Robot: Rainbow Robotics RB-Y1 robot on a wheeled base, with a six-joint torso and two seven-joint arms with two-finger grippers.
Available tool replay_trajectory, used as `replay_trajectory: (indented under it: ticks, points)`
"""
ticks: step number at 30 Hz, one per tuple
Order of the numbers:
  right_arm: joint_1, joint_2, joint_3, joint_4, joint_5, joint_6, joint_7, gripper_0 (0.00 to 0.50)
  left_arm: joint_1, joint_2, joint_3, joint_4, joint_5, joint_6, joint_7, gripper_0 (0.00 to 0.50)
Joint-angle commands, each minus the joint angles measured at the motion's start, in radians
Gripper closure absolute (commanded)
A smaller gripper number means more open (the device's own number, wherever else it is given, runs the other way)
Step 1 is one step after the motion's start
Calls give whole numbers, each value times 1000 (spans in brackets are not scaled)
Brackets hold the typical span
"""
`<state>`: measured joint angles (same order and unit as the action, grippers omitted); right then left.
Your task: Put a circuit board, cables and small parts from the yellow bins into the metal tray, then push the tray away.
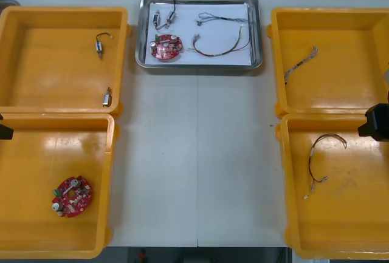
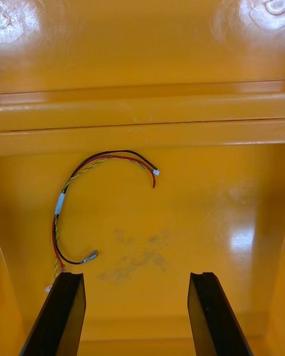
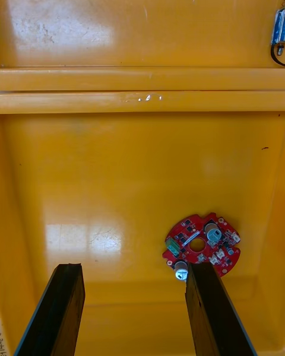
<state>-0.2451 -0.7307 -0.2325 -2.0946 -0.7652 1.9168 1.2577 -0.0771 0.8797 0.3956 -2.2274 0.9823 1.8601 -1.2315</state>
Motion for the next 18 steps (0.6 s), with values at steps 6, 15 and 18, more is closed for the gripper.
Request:
replay_trajectory:
  ticks: [6,15,18]
  points:
    - [13,-36,-33,-7,-2,3,-24,0,17,39,8,-26,-8,-9,-63,0]
    - [13,-36,-33,-7,-2,3,-24,0,17,39,8,-26,-8,-9,-63,0]
    - [13,-36,-33,-7,-2,3,-24,0,17,39,8,-26,-8,-9,-63,0]
